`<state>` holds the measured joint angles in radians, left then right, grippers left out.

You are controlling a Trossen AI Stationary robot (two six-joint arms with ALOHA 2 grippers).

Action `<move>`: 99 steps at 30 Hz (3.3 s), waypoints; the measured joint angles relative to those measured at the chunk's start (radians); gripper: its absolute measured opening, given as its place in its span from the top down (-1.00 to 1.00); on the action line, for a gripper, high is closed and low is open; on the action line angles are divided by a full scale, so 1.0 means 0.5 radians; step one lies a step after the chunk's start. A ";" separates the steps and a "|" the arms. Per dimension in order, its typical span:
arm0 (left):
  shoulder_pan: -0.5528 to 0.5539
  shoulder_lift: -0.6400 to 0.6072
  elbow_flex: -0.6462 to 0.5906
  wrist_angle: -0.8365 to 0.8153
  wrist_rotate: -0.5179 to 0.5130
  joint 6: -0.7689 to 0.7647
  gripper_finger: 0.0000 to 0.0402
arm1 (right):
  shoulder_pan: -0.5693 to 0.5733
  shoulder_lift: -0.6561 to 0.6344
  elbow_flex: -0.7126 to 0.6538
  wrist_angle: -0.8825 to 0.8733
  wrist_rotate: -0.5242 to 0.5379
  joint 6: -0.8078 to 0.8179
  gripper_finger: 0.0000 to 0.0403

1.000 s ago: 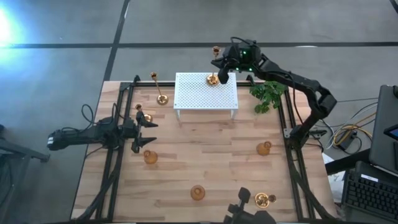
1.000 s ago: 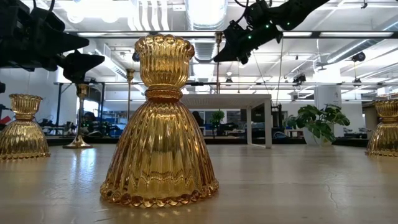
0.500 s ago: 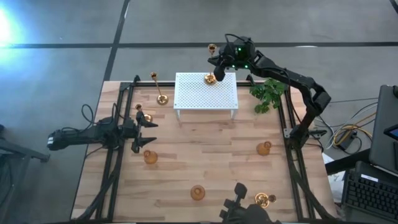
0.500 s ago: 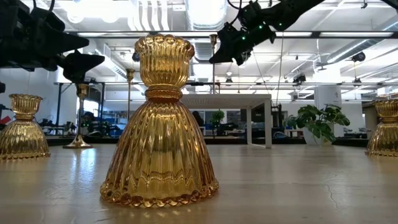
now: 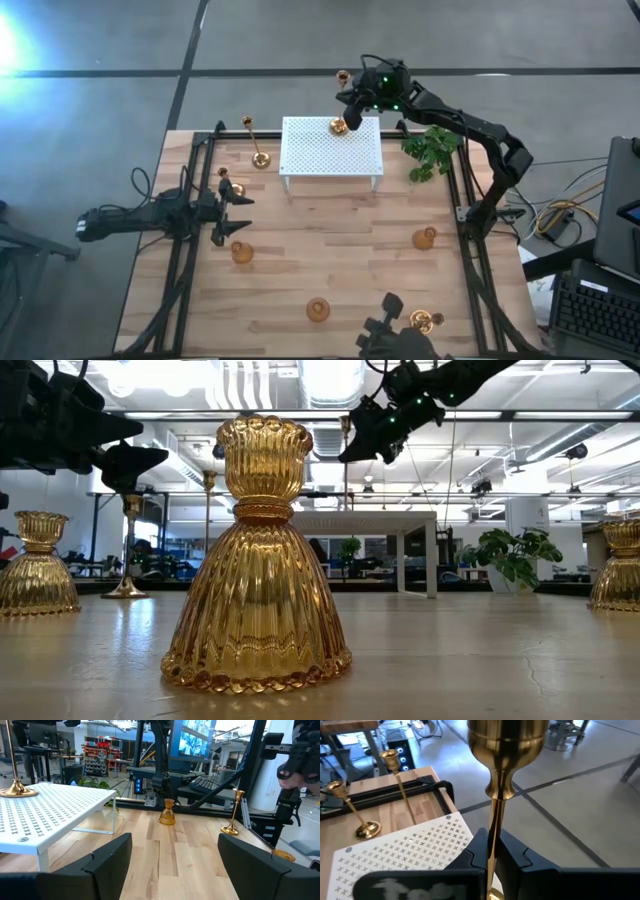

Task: Pick & Place candle stick holders
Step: Put the large golden candle holder on the shelf, then put the small golden candle holder on the shelf

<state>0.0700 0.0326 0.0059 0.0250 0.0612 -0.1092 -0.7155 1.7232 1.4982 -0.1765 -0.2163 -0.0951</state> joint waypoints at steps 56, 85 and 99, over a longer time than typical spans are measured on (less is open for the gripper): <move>0.000 0.000 0.000 0.000 0.000 0.000 -0.50 | -0.007 -0.078 -0.038 -0.222 -0.064 0.036 0.80; 0.000 0.000 0.000 0.000 0.000 0.000 -0.50 | -0.039 -0.089 -0.043 -0.248 -0.033 0.025 -0.26; 0.000 0.000 0.000 0.000 0.000 0.000 -0.50 | -0.090 -0.241 -0.041 -0.709 -0.033 -0.105 -0.14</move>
<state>0.0698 0.0326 0.0059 0.0250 0.0612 -0.1093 -0.7605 1.6026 1.4776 -0.5311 -0.2328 -0.1478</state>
